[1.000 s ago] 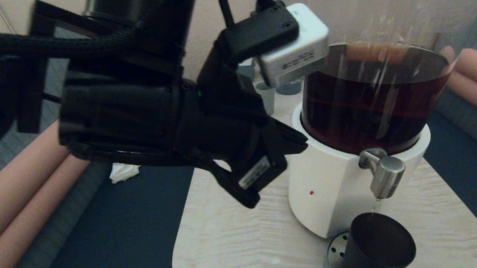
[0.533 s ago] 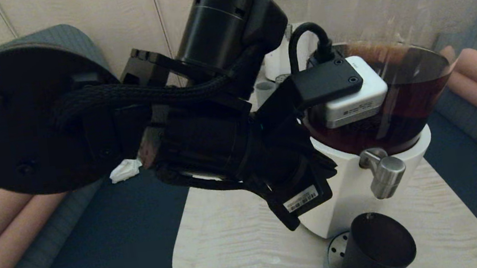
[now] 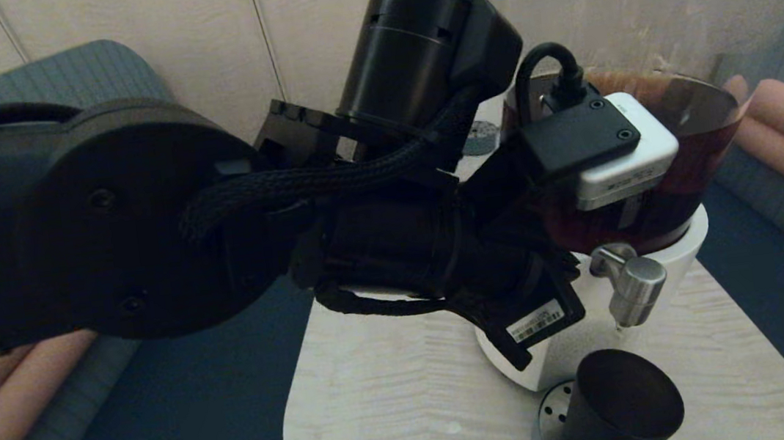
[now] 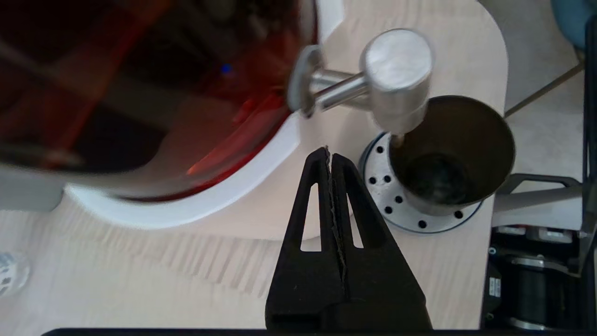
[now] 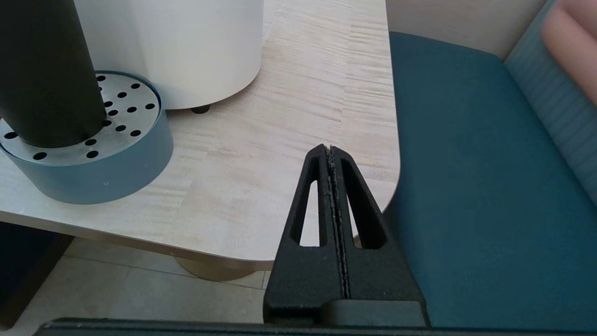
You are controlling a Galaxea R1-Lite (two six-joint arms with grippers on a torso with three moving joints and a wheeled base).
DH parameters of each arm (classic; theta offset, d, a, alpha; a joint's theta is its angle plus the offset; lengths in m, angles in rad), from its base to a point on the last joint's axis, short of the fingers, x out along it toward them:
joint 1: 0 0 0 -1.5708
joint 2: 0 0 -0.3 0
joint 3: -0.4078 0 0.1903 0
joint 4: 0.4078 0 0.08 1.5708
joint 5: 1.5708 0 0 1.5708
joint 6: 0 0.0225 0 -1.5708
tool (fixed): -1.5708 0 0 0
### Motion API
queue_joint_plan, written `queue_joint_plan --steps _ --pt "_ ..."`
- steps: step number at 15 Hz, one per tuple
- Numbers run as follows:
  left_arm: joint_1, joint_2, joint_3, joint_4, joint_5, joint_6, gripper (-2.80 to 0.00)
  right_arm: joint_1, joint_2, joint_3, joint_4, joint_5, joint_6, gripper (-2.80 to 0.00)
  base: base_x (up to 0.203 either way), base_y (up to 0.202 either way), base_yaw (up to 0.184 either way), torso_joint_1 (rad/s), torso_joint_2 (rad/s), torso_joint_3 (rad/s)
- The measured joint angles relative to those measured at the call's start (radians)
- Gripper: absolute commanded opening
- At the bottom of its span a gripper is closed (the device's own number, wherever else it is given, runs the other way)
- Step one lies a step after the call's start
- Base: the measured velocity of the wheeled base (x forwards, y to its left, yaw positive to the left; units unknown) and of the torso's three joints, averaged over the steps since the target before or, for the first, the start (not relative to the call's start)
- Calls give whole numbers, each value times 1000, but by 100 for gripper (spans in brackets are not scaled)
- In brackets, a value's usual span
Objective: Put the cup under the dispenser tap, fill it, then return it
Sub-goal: Turn off the faucet
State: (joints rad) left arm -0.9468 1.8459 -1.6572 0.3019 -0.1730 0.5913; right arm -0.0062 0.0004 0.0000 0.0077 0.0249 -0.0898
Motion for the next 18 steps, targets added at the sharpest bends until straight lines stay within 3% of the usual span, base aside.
queue_joint_plan --steps 18 --pt "-17 82 -67 -38 2 3 -280 0 0 0 0 0 0 -280 0 0 0 0 0 0"
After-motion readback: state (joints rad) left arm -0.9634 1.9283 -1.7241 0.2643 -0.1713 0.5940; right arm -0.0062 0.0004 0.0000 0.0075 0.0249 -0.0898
